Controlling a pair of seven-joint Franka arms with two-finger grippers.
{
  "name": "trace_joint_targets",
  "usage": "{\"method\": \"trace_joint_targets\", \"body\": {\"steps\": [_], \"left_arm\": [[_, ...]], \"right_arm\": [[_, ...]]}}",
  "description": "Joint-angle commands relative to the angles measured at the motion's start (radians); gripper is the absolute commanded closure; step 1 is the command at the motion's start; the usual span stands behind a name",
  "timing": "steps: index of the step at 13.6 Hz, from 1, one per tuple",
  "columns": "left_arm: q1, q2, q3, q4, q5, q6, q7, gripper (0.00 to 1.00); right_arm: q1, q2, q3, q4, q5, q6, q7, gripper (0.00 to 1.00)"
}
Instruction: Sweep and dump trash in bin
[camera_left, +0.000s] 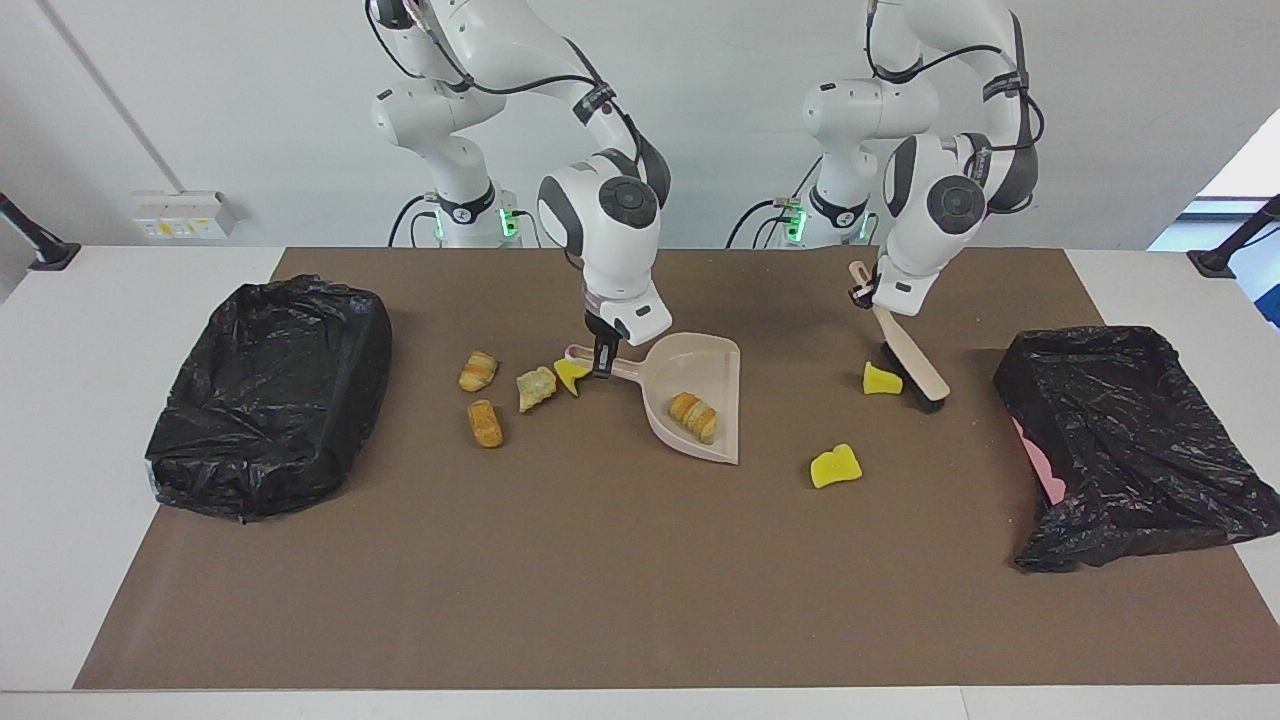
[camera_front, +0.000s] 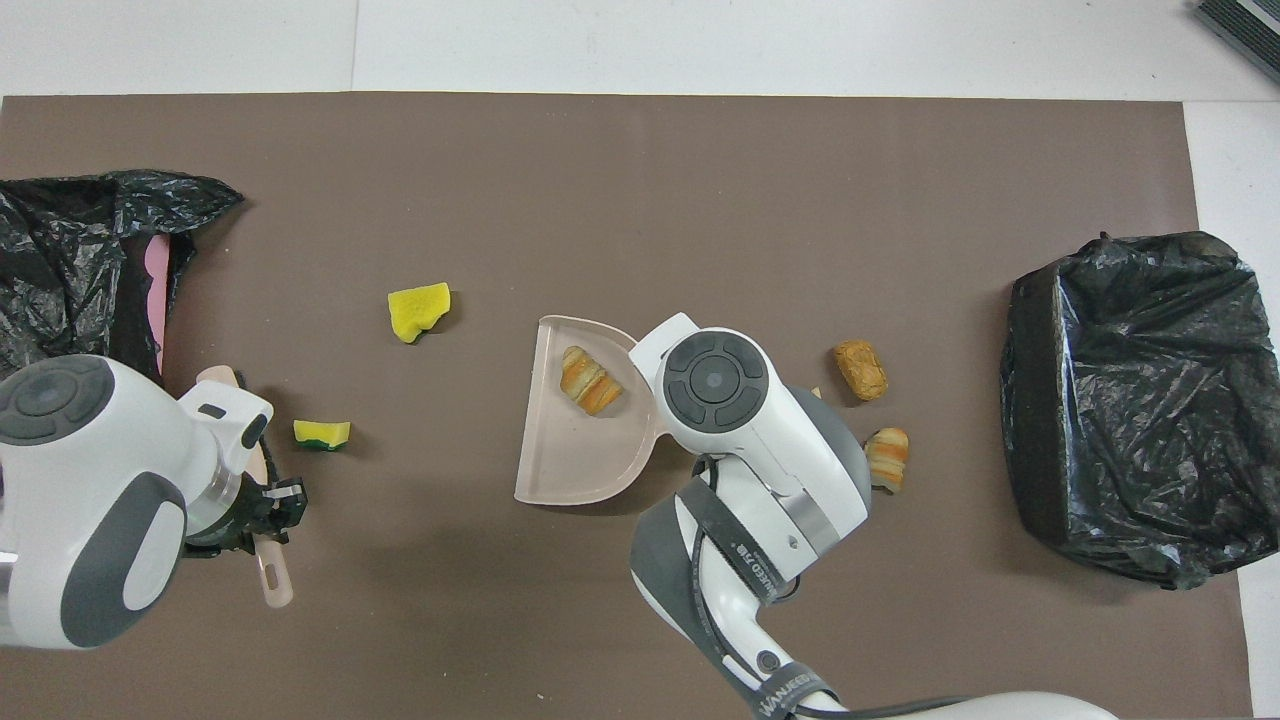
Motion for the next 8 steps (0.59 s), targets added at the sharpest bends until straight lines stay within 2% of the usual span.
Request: {"method": "trace_joint_targets", "body": {"steps": [1, 6, 8], "left_arm": [[-0.101, 0.026, 0.007, -0.013, -0.043, 0.042, 0.002, 1.0], [-0.286, 0.043, 0.005, -0.005, -0.214, 0.17, 0.011, 1.0], [-0.382, 0.081, 0.005, 0.006, -0.26, 0.24, 0.043, 1.0]], "right_arm": [[-0.002, -0.012, 0.003, -0.024, 0.015, 0.033, 0.012, 1.0], [-0.002, -0.012, 0.003, -0.024, 0.015, 0.033, 0.014, 1.0], [-0.002, -0.012, 0.003, -0.022, 0.015, 0.032, 0.014, 1.0]]}}
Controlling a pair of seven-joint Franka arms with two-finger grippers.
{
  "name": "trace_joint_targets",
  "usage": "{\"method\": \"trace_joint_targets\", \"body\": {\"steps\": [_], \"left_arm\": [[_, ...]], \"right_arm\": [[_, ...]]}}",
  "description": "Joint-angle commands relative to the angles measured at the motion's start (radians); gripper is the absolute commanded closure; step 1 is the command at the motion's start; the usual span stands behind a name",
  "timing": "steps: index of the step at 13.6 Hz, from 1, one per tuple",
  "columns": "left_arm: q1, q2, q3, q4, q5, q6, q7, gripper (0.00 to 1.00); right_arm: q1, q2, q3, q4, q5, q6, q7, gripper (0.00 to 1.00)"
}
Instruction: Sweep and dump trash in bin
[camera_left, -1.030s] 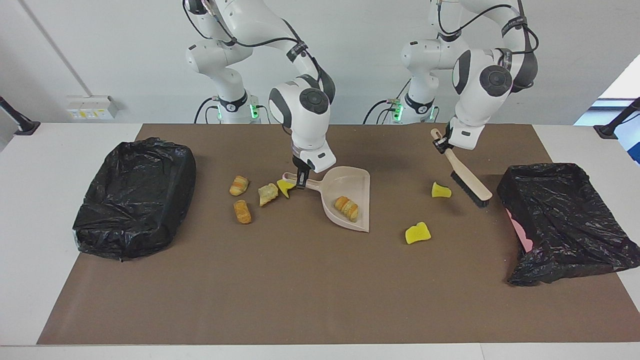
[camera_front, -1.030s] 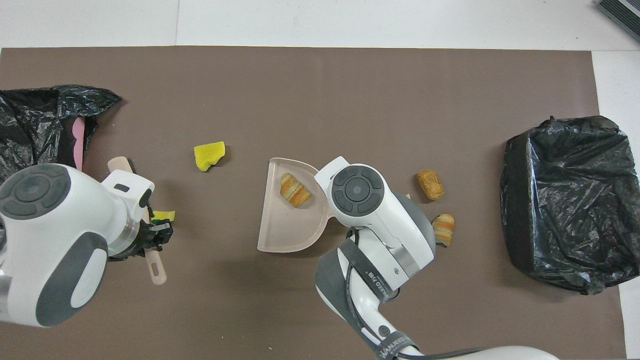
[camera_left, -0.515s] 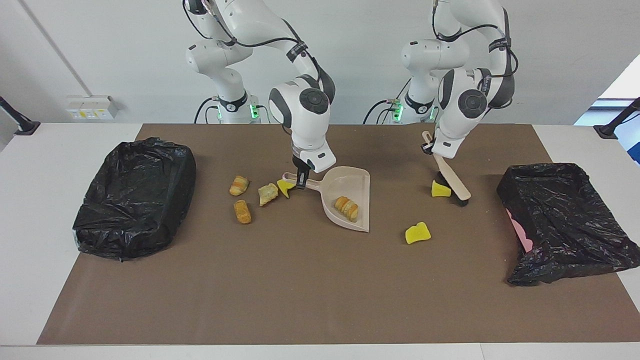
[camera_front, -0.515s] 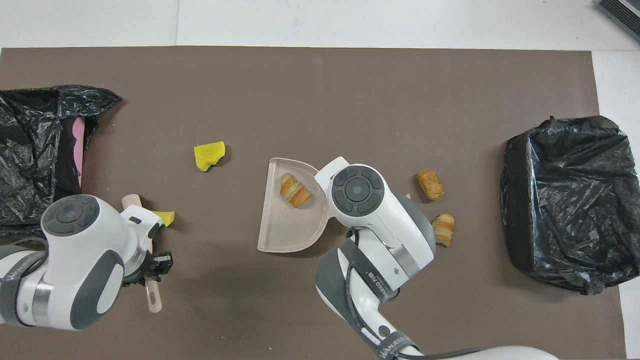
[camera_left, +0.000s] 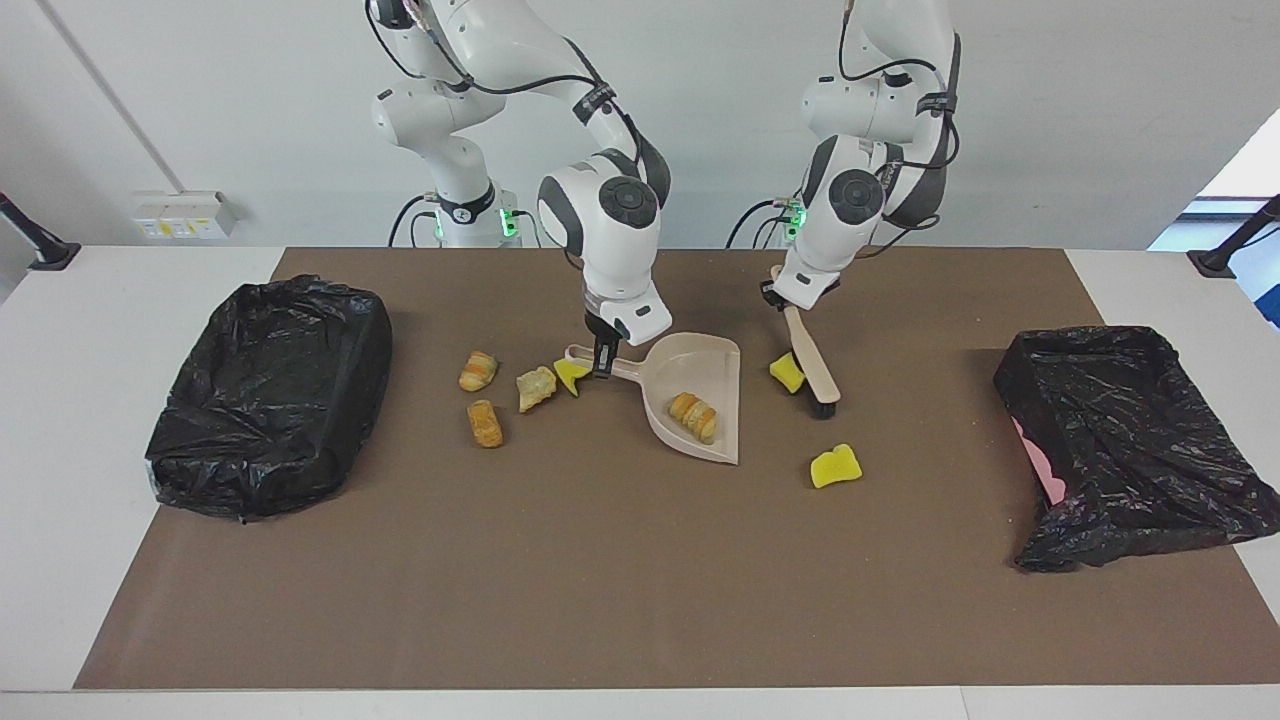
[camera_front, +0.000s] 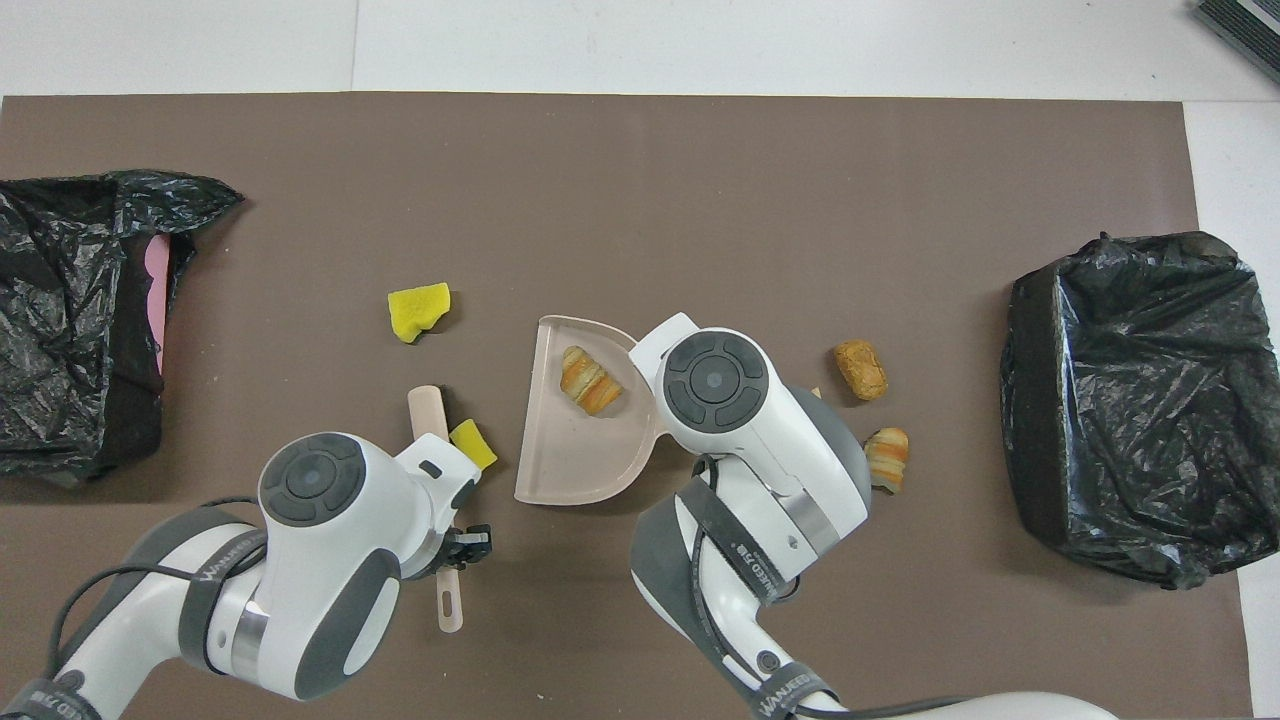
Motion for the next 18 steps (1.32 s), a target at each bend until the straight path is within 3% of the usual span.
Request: {"method": "trace_joint_targets", "body": {"steps": [1, 4, 8, 13, 15, 18], "left_arm": [[-0.099, 0.045, 0.013, 0.014, -0.071, 0.072, 0.03, 1.0], [-0.156, 0.089, 0.013, 0.101, -0.149, 0.075, 0.019, 1.0], [-0.12, 0.088, 0.027, 0.171, -0.134, -0.016, -0.005, 1.0], [0.079, 0.155, 0.024, 0.299, 0.255, -0.09, 0.027, 1.0], [0.15, 0.201, 0.025, 0.362, 0.328, -0.089, 0.071, 1.0], [0.247, 0.246, 0.025, 0.381, 0.409, -0.041, 0.253, 1.0]], "right_arm": [[-0.002, -0.012, 0.003, -0.023, 0.016, 0.032, 0.014, 1.0], [-0.002, -0.012, 0.003, -0.024, 0.016, 0.03, 0.014, 1.0], [-0.002, -0.012, 0.003, -0.024, 0.016, 0.029, 0.014, 1.0], [-0.002, -0.02, 0.003, -0.054, 0.016, 0.024, 0.048, 1.0], [-0.002, -0.02, 0.004, -0.054, 0.016, 0.024, 0.051, 1.0], [0.007, -0.02, 0.004, -0.053, 0.016, 0.026, 0.081, 1.0]]}}
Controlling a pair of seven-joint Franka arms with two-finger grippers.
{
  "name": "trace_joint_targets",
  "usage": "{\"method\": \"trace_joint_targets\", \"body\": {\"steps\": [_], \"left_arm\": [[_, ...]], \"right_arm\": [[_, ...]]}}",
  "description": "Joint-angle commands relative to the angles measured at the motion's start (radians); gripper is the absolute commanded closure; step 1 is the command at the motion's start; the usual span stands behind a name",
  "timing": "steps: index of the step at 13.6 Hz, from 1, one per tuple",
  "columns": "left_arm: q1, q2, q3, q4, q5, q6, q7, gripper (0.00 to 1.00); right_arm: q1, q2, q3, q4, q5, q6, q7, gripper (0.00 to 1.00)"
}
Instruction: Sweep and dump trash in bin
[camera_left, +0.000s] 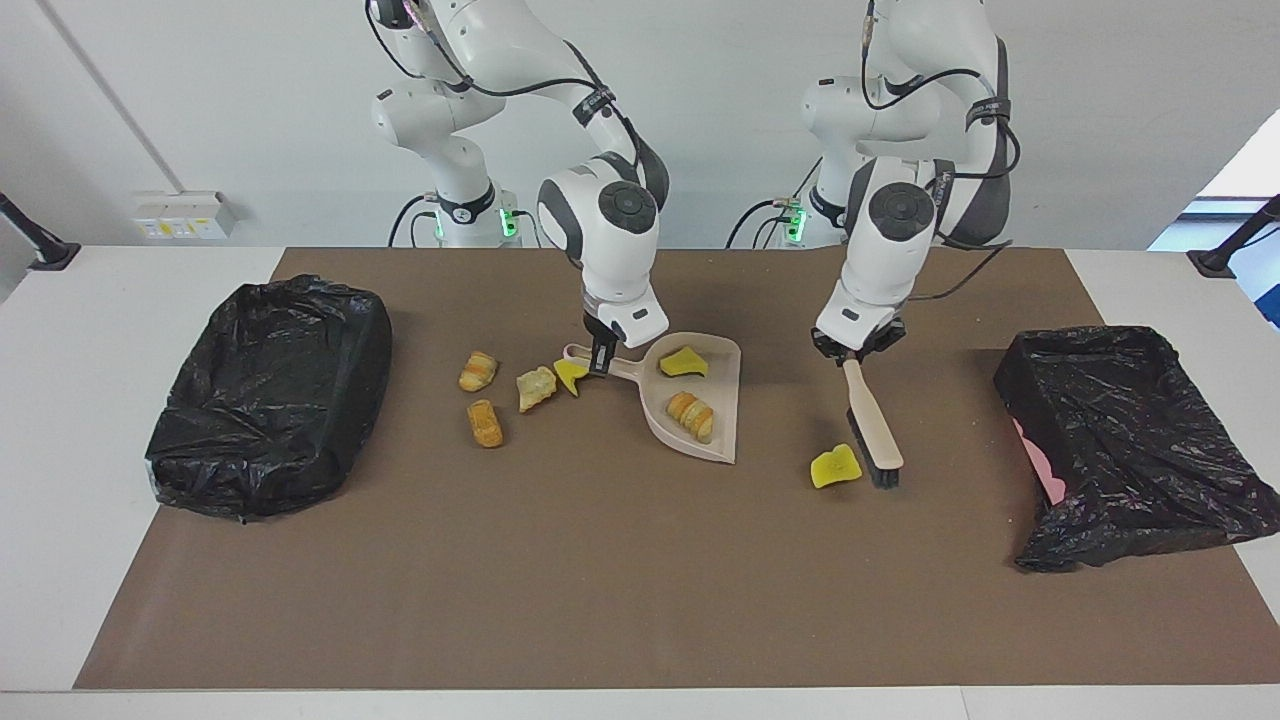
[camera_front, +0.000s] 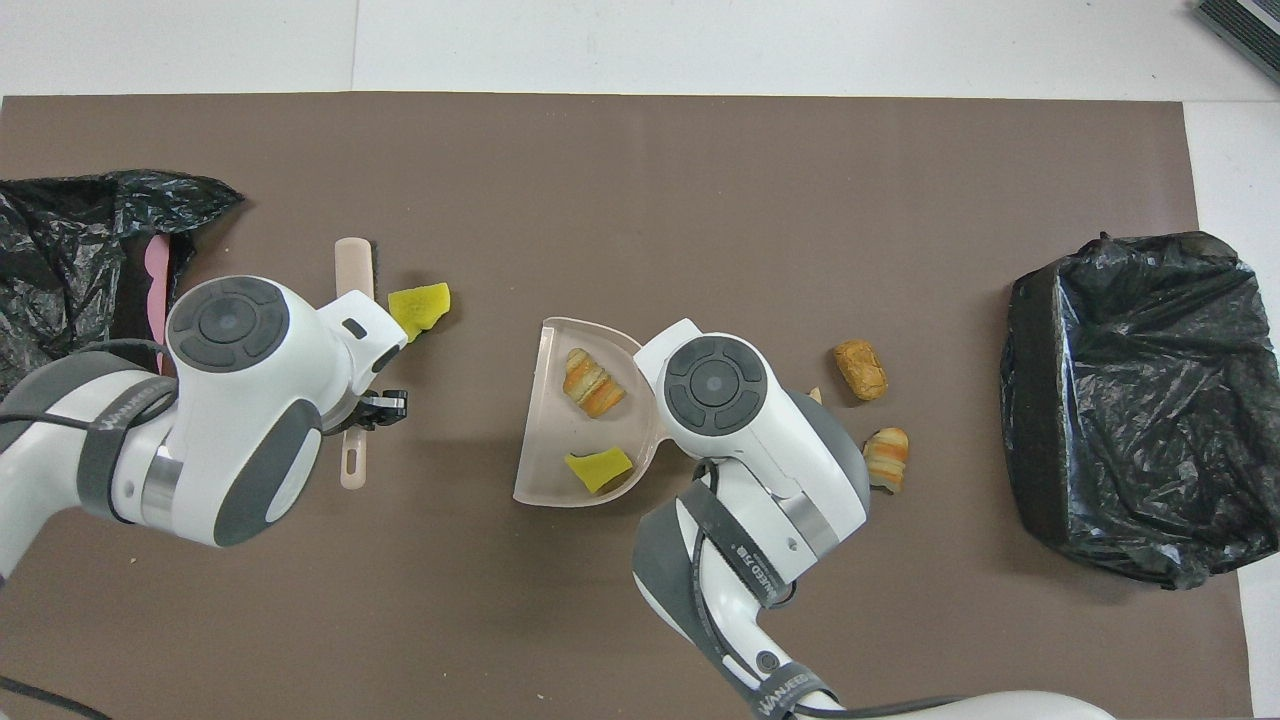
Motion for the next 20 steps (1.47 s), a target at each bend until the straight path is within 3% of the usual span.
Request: {"method": "trace_joint_targets", "body": {"steps": [1, 3, 7, 12, 14, 20], "left_arm": [[0.062, 0.079, -0.01, 0.061, 0.093, 0.02, 0.101, 1.0], [0.094, 0.13, -0.012, 0.118, 0.138, 0.016, 0.143, 1.0], [0.073, 0.145, -0.016, 0.092, 0.144, -0.007, 0.199, 1.0], [-0.002, 0.107, -0.027, 0.031, 0.092, -0.062, 0.253, 1.0], [-0.063, 0.092, -0.027, 0.012, 0.002, -0.058, 0.256, 1.0], [-0.252, 0.006, -0.027, -0.081, -0.047, -0.105, 0.245, 1.0]], "right_arm": [[0.005, -0.021, 0.003, -0.033, 0.013, 0.026, 0.041, 1.0], [0.007, -0.021, 0.003, -0.034, 0.013, 0.024, 0.075, 1.0], [0.019, -0.024, 0.003, -0.036, 0.013, 0.024, 0.13, 1.0], [0.019, -0.024, 0.004, -0.036, 0.013, 0.024, 0.132, 1.0], [0.019, -0.024, 0.004, -0.036, 0.013, 0.024, 0.132, 1.0], [0.019, -0.024, 0.004, -0.037, 0.013, 0.024, 0.132, 1.0]]}}
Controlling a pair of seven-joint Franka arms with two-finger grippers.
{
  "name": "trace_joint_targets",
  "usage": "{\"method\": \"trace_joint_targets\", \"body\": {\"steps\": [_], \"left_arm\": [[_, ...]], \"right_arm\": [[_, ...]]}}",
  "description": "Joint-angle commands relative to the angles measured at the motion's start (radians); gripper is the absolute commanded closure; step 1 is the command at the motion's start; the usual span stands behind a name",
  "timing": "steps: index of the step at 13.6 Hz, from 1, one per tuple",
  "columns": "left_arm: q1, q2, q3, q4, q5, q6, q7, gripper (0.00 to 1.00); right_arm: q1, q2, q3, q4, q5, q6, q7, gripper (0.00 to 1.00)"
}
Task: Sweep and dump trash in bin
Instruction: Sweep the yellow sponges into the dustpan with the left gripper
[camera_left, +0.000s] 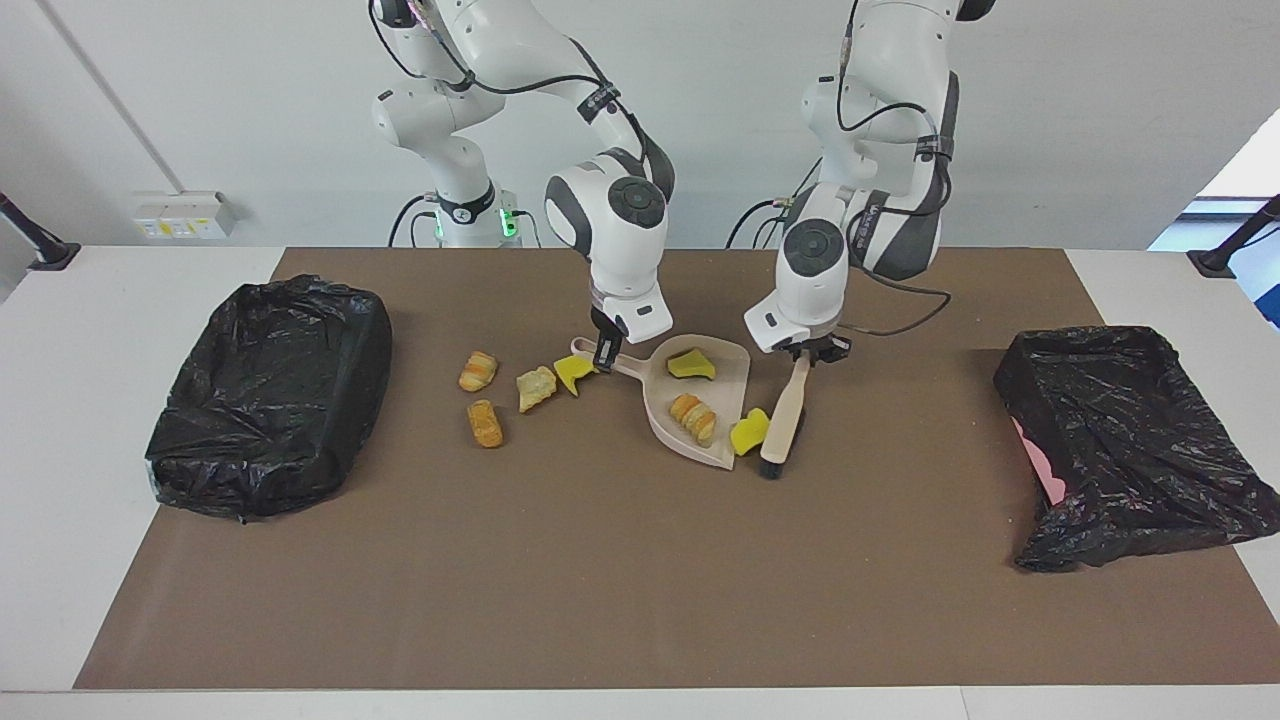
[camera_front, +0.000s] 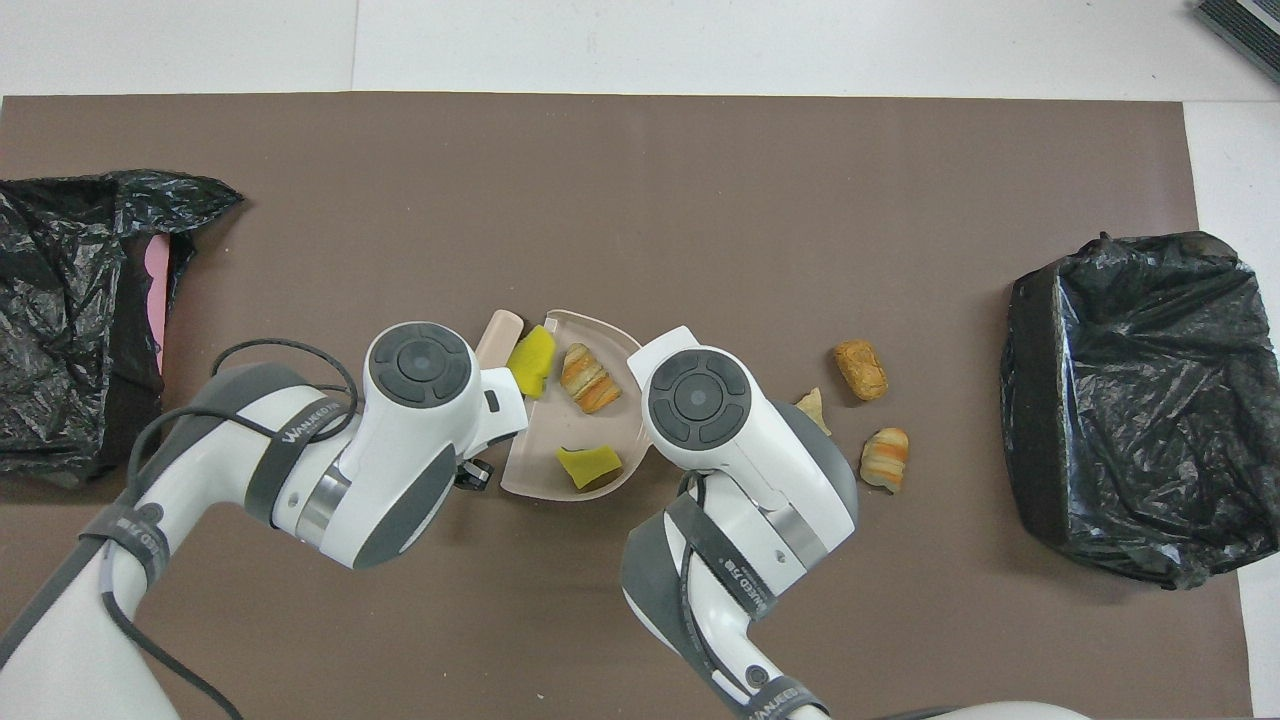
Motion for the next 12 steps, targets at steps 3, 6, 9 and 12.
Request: {"method": "trace_joint_targets", "body": {"steps": [3, 6, 9, 12], "left_arm": [[-0.12, -0.086, 0.017, -0.053, -0.082, -0.166, -0.024, 1.0], [-0.116, -0.107, 0.02, -0.044, -0.082, -0.24, -0.122, 1.0], [-0.119, -0.129, 0.021, -0.043, -0.082, -0.277, -0.235, 1.0], [-0.137, -0.129, 0.015, -0.043, -0.084, -0.256, -0.424, 1.0]], "right_arm": [[-0.002, -0.021, 0.004, -0.032, 0.013, 0.024, 0.025, 1.0], [-0.005, -0.021, 0.004, -0.03, 0.013, 0.022, 0.023, 1.0], [-0.013, -0.021, 0.003, -0.015, 0.013, 0.007, 0.014, 1.0], [-0.042, -0.068, 0.001, -0.01, 0.013, -0.043, 0.002, 1.0]]}}
